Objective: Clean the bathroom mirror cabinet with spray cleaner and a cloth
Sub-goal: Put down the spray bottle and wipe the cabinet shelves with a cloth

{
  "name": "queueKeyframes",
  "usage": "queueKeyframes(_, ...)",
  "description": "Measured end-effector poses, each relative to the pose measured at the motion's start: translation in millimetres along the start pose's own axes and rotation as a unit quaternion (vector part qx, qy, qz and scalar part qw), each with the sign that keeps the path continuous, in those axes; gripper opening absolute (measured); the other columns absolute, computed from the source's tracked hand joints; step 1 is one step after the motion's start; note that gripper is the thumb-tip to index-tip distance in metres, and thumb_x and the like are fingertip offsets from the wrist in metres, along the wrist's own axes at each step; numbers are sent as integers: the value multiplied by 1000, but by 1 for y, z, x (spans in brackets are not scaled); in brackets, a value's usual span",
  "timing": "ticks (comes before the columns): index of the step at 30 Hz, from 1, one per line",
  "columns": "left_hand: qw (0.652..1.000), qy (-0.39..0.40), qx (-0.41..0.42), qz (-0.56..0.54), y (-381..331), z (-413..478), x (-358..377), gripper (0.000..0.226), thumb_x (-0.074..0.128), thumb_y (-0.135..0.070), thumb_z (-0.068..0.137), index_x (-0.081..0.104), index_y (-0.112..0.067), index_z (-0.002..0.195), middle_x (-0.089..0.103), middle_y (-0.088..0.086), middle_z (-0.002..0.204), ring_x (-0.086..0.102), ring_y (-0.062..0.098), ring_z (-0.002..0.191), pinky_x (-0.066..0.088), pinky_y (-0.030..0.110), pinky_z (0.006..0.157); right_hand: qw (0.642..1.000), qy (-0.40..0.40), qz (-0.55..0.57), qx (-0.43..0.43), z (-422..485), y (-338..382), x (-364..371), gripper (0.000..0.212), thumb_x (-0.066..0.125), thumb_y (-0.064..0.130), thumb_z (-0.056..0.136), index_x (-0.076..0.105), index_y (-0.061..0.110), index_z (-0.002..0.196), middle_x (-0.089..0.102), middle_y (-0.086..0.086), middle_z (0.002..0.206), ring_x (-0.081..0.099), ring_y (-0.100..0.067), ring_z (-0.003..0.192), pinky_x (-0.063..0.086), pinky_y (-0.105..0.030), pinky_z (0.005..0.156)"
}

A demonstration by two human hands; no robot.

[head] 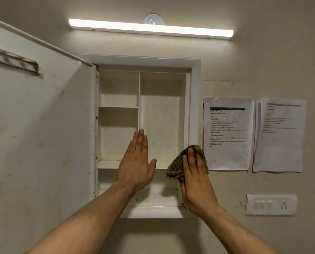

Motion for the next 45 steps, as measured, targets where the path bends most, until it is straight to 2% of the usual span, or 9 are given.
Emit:
queueKeyframes(5, 1000, -12, 12, -11, 5, 1, 0, 80, 26, -52, 103, 2, -4, 163, -16, 12, 170, -21, 22, 156, -8, 33, 126, 999, -17, -47, -22, 63, -12, -36, 73, 42, 34, 102, 11, 8, 162, -12, -10, 170, -10, -30, 157, -3, -45, 126)
queueKeyframes(8, 1000, -13, 14, -22, 3, 1, 1, 80, 29, -50, 103, 4, -2, 163, -14, 14, 170, -19, 23, 157, -7, 35, 127, 996, -28, -71, -49, 75, -17, -49, 67, 46, 29, 100, 24, 6, 160, 4, -12, 170, 2, -31, 158, 6, -48, 128)
queueKeyframes(14, 1000, 2, 15, -14, 4, -2, -2, 80, 25, -51, 105, 1, -1, 162, -16, 16, 169, -19, 25, 157, -4, 37, 129, 935, 79, -169, -301, -1, -39, -46, 50, 45, 36, 101, 52, 15, 146, 52, -8, 151, 48, -27, 141, 28, -48, 119)
queueKeyframes(17, 1000, 3, 21, -14, 4, -1, -5, 81, 25, -52, 105, 0, -1, 162, -16, 16, 169, -18, 25, 157, -6, 36, 128, 912, 101, -196, -347, 47, -46, -77, 46, 52, 37, 100, 57, 20, 142, 56, -5, 148, 46, -24, 142, 25, -44, 122)
queueKeyframes(25, 999, -8, 23, -33, 7, 0, 0, 80, 28, -50, 104, 3, -1, 162, -15, 15, 170, -17, 25, 157, -7, 35, 127, 965, -37, -165, -203, 127, -33, -103, 43, 43, 40, 102, 59, 14, 133, 54, -11, 142, 41, -32, 141, 20, -50, 125)
queueKeyframes(29, 999, -9, 28, -34, 7, 0, 1, 80, 23, -51, 104, 1, -1, 162, -17, 16, 169, -18, 25, 157, -5, 36, 128, 945, 59, -141, -289, 52, -38, -67, 44, 57, 37, 94, 65, 15, 131, 60, -9, 138, 49, -29, 137, 20, -49, 126)
queueKeyframes(33, 999, -14, 24, -28, 7, 1, 3, 81, 21, -53, 103, 0, -1, 162, -18, 15, 169, -21, 25, 156, -5, 37, 128, 893, 125, -187, -389, 71, -61, -87, 50, 50, 41, 98, 52, 26, 146, 53, -1, 151, 39, -18, 146, 18, -45, 127)
queueKeyframes(40, 999, -23, 7, -41, 1, 2, 8, 83, 18, -54, 101, 3, 0, 162, -17, 16, 170, -20, 25, 157, -1, 38, 129, 977, -51, -104, -180, 132, -48, -101, 56, 46, 38, 100, 46, 14, 151, 40, -8, 161, 26, -27, 154, 17, -54, 126)
queueKeyframes(45, 998, -27, 14, -51, 2, 0, 10, 83, 20, -54, 101, 2, 1, 162, -19, 17, 169, -22, 25, 156, 2, 39, 130, 989, -79, 109, 65, 37, 7, -19, 78, 53, 20, 102, 6, 9, 163, -11, -8, 171, -12, -29, 157, 9, -54, 127)
Point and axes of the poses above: each hand's wrist, its own z-axis towards the middle knuckle, its own x-axis out of the palm, y = z × x, the point moved 2 cm from there along z, towards the middle knuckle
